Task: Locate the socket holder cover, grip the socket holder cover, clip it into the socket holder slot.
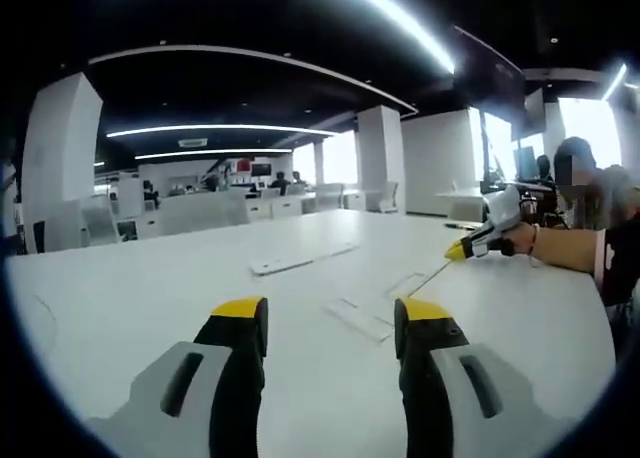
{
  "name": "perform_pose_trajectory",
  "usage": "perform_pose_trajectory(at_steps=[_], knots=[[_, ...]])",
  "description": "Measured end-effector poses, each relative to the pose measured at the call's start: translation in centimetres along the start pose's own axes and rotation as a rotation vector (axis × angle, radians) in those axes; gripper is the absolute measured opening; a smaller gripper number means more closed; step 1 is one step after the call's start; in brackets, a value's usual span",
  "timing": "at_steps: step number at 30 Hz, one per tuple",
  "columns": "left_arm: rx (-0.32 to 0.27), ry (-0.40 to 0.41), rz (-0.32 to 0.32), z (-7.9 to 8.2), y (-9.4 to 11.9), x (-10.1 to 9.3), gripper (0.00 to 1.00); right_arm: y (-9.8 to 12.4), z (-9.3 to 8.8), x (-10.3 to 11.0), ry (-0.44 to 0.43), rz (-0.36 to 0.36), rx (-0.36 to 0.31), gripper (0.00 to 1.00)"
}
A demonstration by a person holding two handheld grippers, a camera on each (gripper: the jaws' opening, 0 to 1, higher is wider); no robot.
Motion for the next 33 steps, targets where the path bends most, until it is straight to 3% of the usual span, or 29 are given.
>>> perform_pose_trajectory(at_steps=[33], knots=[[0.012, -0.01, -0.003, -0.12, -0.34, -0.1, 0.51, -0.42, -0.04, -0.03, -0.009, 0.026, -0.026, 0.04]])
Point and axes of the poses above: the point that each gripper's makers call its tool centre point, and the gripper's own axes: y roughly backward along the fingers, x roughly to its left, z roughly out of its top, the point moved 10 cm from there along y, roughly backward along the fingers, and after that the axes turned 10 degrees about z, right-handed, at the moved point
